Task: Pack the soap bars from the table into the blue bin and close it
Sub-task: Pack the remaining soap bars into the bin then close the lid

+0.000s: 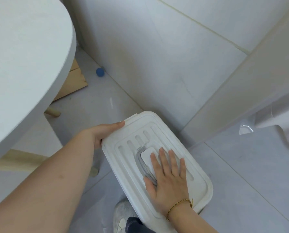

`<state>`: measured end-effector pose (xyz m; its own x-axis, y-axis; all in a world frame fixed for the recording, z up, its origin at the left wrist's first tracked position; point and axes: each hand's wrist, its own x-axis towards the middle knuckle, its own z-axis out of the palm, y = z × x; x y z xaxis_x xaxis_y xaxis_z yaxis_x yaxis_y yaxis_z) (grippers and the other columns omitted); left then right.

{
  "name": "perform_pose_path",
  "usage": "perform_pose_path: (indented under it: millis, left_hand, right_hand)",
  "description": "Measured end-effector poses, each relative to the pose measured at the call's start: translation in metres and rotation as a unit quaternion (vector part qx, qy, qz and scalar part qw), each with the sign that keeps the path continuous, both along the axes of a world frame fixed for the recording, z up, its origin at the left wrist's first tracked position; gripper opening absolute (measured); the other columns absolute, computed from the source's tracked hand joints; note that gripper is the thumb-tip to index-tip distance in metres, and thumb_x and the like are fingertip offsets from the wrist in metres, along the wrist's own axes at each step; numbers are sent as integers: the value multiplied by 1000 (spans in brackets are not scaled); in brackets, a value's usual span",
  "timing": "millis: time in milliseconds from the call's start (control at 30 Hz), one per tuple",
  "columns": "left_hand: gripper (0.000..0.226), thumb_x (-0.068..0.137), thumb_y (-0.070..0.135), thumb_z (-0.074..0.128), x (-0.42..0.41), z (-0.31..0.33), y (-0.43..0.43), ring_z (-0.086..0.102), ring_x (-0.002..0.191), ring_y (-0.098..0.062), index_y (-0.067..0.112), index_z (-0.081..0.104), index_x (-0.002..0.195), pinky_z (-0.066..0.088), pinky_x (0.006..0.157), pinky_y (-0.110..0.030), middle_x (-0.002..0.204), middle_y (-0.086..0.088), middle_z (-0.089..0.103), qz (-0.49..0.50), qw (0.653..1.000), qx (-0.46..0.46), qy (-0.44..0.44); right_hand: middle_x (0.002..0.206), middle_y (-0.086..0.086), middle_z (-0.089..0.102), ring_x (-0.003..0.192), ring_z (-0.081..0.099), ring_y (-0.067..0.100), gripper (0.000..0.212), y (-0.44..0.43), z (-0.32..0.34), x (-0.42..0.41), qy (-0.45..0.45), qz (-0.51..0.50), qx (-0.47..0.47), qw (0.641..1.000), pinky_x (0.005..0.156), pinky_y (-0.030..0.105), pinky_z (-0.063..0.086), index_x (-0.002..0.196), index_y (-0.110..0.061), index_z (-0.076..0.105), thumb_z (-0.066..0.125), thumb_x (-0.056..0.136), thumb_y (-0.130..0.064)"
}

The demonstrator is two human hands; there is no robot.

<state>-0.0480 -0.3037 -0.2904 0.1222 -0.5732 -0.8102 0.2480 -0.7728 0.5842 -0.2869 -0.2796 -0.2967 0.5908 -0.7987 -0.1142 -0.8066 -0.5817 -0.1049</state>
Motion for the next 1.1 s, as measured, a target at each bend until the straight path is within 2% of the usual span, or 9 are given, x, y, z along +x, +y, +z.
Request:
perform_pose_path:
  millis: [67,167,300,400,467,567,700,933,1100]
  left_hand:
    - [39,86,32,52,1,-4,-2,68,64,-11,10,54,119,56,55,-22,86,-3,71,23,1000,-18,3]
    - [50,83,13,59,0,-6,-8,61,85,-20,9,41,130,51,73,-30,109,-10,58,92,993,-63,-42]
    - [55,78,4,65,-3,-3,-8,54,102,-23,7,45,129,44,91,-29,117,-11,54,53,980,-118,-152]
    - [42,75,1,68,-12,2,-6,56,86,-15,6,57,116,44,63,-5,99,-3,59,-4,954,-160,-255]
    - [32,77,4,66,-19,2,-5,55,83,-17,4,61,108,40,58,-13,95,-5,60,-26,925,-175,-337]
    - [34,84,15,58,-27,-3,-2,51,106,-28,8,56,117,33,79,-22,115,-17,55,-41,892,-142,-426]
    - [42,91,28,47,-37,-4,2,46,117,-28,13,42,130,36,92,-30,133,-10,42,-47,874,-101,-473]
    - [36,93,27,43,-43,-3,2,53,105,-31,10,48,124,41,85,-33,130,-9,43,-73,841,-100,-527]
    - [39,93,25,41,-46,-4,5,45,119,-30,10,43,129,33,97,-36,140,-9,38,-88,820,-115,-554]
  right_hand:
    - [126,8,61,122,32,25,60,-2,-2,1,-6,0,-7,1000,106,42,4,119,-18,60,34,75,-49]
    - [126,8,61,122,32,24,61,-3,-2,1,-6,3,-17,1000,106,42,4,119,-18,60,34,74,-49]
    - [126,8,61,122,32,25,61,-2,-2,1,-1,2,-21,1000,106,42,3,119,-18,60,34,74,-49]
    - [125,7,62,124,42,31,61,-1,-1,0,9,-1,-31,999,106,41,4,118,-18,61,34,73,-49]
    - [123,6,63,119,54,31,61,-1,1,1,19,-4,-31,999,106,41,4,117,-19,62,34,73,-50]
    - [124,6,63,119,53,31,61,0,2,0,17,-9,-30,999,106,41,4,117,-19,62,34,73,-50]
    - [125,7,62,123,40,29,61,0,1,1,8,-7,-31,999,106,41,3,117,-18,62,34,73,-50]
    - [123,7,63,114,58,32,61,-2,2,2,14,-8,-25,1000,106,41,4,115,-19,63,34,72,-50]
    - [123,7,64,114,58,32,61,-2,2,2,19,-7,-18,1000,105,42,4,115,-19,64,34,71,-50]
